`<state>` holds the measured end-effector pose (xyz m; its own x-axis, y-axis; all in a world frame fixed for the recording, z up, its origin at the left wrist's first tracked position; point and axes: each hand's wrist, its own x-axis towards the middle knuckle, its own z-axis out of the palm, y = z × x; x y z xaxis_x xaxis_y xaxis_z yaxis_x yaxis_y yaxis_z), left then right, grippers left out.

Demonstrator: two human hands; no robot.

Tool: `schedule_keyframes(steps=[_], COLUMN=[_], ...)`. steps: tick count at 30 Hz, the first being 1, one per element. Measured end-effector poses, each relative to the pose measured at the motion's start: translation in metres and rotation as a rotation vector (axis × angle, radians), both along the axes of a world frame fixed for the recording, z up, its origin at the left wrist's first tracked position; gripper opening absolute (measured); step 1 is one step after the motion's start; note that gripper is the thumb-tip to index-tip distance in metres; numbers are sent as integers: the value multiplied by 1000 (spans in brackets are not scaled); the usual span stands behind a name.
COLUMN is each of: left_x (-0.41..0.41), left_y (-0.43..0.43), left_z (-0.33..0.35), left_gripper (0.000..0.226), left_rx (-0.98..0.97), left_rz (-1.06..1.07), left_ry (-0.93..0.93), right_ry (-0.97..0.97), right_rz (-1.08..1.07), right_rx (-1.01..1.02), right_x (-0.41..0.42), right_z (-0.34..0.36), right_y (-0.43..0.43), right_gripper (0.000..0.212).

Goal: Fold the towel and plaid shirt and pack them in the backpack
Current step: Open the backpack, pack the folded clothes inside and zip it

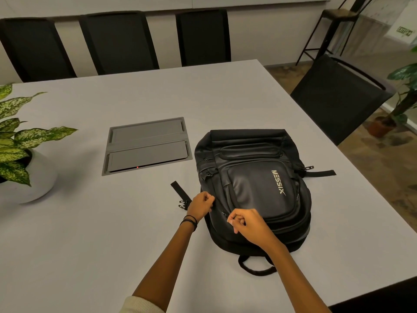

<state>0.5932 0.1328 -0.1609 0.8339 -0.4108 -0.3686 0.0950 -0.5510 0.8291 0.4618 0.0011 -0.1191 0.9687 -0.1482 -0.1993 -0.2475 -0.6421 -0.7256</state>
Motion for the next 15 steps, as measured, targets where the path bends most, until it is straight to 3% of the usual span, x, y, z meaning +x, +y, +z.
schedule_keyframes(steps=[6,8,10,13,15], left_x=[-2,-3,-4,-13,-20], left_y=[3,4,4,-5,-17], left_z=[1,3,6,23,32], left_gripper=[15,4,12,31,32], left_rx=[-17,-5,-64,-175,-172], left_rz=[-24,-19,-51,-358,-622], left_ry=[-9,-136,-327,-542,-573], right_ry=[54,31,-4,-28,-26], right_rz=[24,-2,-36,-60,-74], right_rx=[46,40,34,5,-37], right_x=[-10,-12,-14,-18,-21], right_z=[1,-3,-7,-13,-17], right_y=[-10,-7,-3,4,9], right_gripper=[8,7,7,5,7])
